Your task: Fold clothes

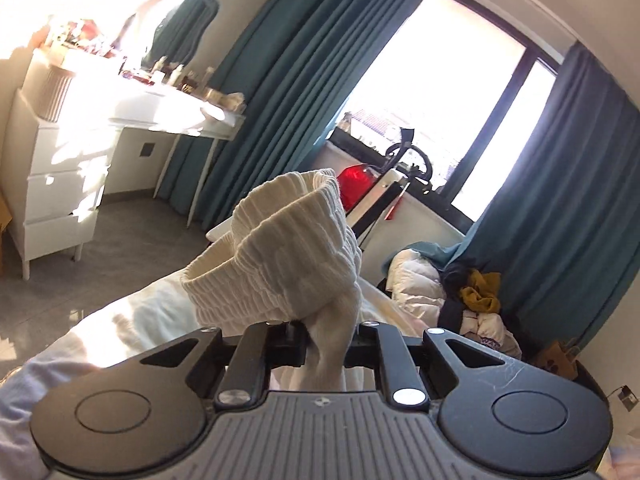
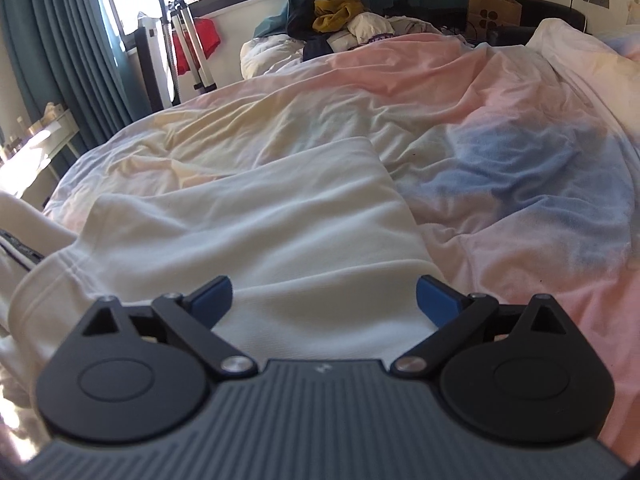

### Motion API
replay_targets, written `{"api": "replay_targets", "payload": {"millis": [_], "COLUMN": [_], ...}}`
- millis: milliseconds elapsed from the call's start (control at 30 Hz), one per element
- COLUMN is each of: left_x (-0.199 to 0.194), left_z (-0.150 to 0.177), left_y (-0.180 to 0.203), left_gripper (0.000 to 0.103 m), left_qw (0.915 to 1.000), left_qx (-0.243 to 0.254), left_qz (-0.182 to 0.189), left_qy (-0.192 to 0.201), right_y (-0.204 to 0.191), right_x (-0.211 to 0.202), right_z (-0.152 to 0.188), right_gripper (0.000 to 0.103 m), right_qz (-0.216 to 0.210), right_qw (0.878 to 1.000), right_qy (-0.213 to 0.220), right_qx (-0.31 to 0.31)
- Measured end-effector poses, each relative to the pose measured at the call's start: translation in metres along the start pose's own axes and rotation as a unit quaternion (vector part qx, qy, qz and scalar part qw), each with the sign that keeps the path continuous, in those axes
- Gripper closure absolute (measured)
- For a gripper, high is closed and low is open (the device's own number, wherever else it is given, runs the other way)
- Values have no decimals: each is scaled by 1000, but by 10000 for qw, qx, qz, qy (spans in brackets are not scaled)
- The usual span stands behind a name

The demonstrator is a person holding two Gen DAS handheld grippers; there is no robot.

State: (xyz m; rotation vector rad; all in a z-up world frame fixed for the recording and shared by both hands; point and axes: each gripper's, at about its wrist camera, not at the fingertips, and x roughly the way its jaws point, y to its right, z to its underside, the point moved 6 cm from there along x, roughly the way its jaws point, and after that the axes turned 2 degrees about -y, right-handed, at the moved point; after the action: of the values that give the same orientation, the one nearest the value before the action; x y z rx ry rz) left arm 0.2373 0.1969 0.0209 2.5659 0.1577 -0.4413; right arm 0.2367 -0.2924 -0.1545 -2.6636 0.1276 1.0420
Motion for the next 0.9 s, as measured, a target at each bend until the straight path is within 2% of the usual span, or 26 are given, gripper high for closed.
{"api": "replay_targets", "payload": {"millis": [100,233,367,467,600,700,733,767,833,900], "left_x": [-10,-9,4,12,26,49,56,61,72,72], "left_z": [3,26,71,126,221,297,318,332,347,352], "left_y": [80,186,272,321,356,363,363,361,353,348], "left_gripper": [88,89,89,89,89,89,89,89,88,88], "left_qw": [9982,9922,9836,9732,9549,9329,9249,9195,9065,8971], "left_qx": [509,1040,1552,2030,2685,3268,3438,3582,3968,4185], "left_qz": [303,678,916,1072,1146,1100,1079,1063,1018,1061], "left_qy": [116,88,-28,-160,-548,-1037,-1210,-1224,-1021,-944], "right_y": [12,33,62,88,129,154,159,161,162,154], "right_x": [-6,-15,-23,-30,-38,-37,-33,-29,-21,-13], "right_z": [-7,-18,-28,-37,-46,-46,-44,-42,-41,-41], "right_gripper": [3,3,3,3,3,3,3,3,3,3], "right_qz": [-23,8,-29,-23,140,84,-37,-208,-761,-1250], "right_qw": [9999,9991,9958,9910,9816,9733,9699,9670,9580,9499], "right_qy": [39,142,270,399,619,650,600,544,426,264], "right_qx": [165,394,870,1280,1801,2201,2358,2479,2731,2851]}}
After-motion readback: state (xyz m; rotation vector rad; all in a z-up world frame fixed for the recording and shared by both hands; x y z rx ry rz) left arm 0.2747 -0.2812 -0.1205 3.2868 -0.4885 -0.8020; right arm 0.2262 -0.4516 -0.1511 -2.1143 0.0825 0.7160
